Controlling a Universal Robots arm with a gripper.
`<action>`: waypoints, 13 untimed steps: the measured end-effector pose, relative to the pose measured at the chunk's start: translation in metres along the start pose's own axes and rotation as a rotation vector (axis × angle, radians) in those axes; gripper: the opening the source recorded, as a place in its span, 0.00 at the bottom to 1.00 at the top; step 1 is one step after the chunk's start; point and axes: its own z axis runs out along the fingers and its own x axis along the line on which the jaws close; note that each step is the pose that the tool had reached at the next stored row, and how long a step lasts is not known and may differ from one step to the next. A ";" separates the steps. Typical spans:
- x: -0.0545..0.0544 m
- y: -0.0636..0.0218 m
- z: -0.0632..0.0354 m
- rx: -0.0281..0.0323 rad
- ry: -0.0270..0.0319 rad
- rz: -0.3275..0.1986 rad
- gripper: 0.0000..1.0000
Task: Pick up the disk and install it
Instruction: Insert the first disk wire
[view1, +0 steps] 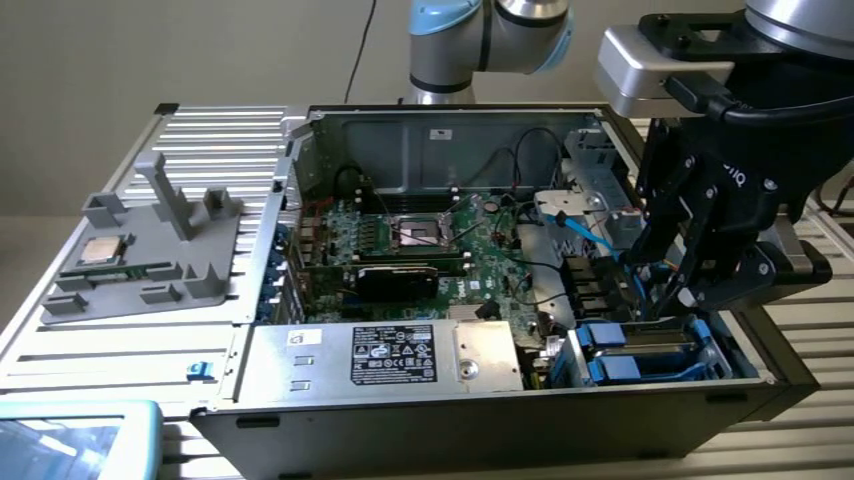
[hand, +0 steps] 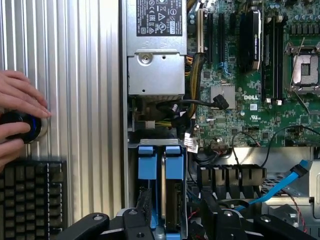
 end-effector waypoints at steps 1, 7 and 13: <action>0.000 0.0000 0.0000 -0.0001 0.0000 0.000 0.52; 0.000 0.0000 0.0000 -0.0001 -0.0001 0.000 0.52; 0.000 0.0000 0.0000 -0.0001 0.0000 0.000 0.52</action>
